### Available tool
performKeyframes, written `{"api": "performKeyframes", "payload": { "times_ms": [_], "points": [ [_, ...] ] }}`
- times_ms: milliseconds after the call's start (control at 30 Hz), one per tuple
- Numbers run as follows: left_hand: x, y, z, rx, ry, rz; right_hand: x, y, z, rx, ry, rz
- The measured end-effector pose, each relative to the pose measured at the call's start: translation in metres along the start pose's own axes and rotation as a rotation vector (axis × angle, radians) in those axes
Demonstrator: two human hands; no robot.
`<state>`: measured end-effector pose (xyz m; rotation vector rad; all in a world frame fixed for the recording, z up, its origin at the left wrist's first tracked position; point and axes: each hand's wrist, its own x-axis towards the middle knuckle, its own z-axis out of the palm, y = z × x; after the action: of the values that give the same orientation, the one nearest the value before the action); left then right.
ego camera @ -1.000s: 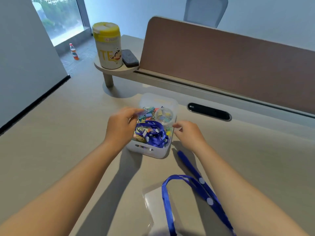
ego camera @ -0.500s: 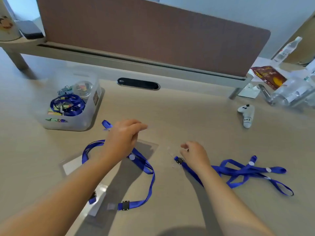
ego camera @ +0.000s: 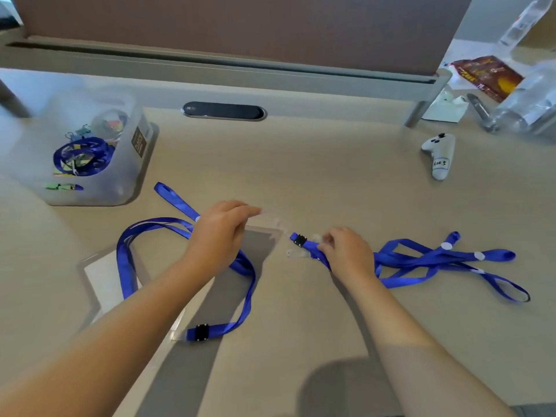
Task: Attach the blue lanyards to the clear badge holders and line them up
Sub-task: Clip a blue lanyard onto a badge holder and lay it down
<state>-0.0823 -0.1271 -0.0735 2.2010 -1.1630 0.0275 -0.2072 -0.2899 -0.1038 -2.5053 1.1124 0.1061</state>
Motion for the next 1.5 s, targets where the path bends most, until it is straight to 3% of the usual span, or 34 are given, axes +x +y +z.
{"api": "performKeyframes", "payload": {
  "times_ms": [200,300,533,700,900,1167,1333,1500],
  "points": [
    [0.007,-0.005,-0.007,-0.140,0.110,-0.135,0.003,-0.030,-0.011,0.301,0.311,-0.113],
    [0.005,-0.009,-0.013,-0.170,0.135,-0.153,0.010,-0.043,-0.011,0.428,0.358,-0.188],
    [-0.016,-0.026,-0.024,-0.240,0.133,-0.142,-0.003,-0.067,-0.001,0.491,0.469,-0.358],
    [-0.034,-0.028,-0.043,-0.416,0.227,-0.165,-0.028,-0.090,0.003,0.467,0.574,-0.467],
    [-0.055,-0.015,-0.070,-0.599,0.248,-0.201,-0.054,-0.122,-0.009,0.414,0.525,-0.533],
    [-0.062,-0.014,-0.074,-0.919,0.271,-0.457,-0.071,-0.141,-0.006,0.560,0.491,-0.632],
    [-0.057,-0.010,-0.071,-1.046,0.296,-0.512,-0.072,-0.146,-0.011,0.510,0.540,-0.640],
    [-0.047,-0.003,-0.074,-1.075,0.307,-0.482,-0.065,-0.154,-0.023,0.549,0.371,-0.552]
  ]
}}
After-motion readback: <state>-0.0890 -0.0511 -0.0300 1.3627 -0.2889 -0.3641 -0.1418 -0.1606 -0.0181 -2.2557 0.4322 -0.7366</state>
